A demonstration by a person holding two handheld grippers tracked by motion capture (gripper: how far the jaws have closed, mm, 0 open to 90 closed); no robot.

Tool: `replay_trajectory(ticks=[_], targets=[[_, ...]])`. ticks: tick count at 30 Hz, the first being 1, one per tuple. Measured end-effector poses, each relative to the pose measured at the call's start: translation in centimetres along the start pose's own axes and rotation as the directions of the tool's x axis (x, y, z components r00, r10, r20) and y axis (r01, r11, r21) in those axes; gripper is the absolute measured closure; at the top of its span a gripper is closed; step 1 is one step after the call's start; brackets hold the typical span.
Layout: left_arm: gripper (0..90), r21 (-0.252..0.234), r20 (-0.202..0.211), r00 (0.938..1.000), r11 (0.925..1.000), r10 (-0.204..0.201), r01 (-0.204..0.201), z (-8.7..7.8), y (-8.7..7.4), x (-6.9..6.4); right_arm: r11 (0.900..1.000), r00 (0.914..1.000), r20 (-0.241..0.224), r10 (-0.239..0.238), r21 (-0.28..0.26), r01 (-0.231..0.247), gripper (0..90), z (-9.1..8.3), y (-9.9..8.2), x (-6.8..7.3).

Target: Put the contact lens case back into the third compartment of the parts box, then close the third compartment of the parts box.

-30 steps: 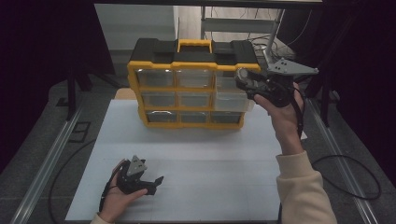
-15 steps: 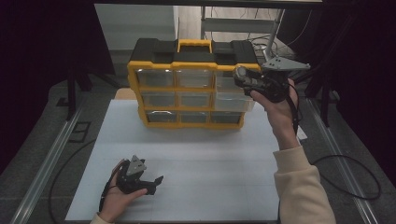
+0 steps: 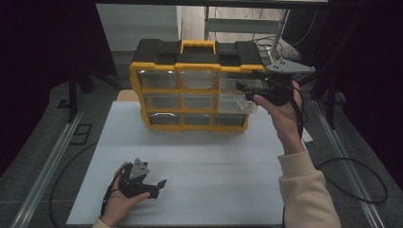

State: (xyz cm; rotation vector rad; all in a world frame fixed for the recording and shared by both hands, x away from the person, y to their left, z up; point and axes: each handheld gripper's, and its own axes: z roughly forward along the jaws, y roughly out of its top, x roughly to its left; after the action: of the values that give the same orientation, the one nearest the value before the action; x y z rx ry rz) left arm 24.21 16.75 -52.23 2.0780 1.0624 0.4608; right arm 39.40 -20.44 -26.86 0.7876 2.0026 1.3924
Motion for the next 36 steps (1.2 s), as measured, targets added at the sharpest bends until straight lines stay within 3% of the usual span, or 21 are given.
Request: replay_trajectory(ticks=[21, 36], targets=[[7.5, -0.021, -0.002, 1.0, 0.9998, -0.009, 0.009, -0.1, 0.0, 0.1, 0.9949, 0.9977, -0.068, 0.001, -0.1, -0.008, 30.7, -2.6, -1.7, -0.1], [7.5, -0.021, -0.008, 0.9998, 0.9997, -0.016, 0.016, -0.4, 0.0, 0.3, 0.9812, 0.9899, -0.134, -0.047, -0.192, 0.021, 35.2, -5.3, -3.7, 1.9]])
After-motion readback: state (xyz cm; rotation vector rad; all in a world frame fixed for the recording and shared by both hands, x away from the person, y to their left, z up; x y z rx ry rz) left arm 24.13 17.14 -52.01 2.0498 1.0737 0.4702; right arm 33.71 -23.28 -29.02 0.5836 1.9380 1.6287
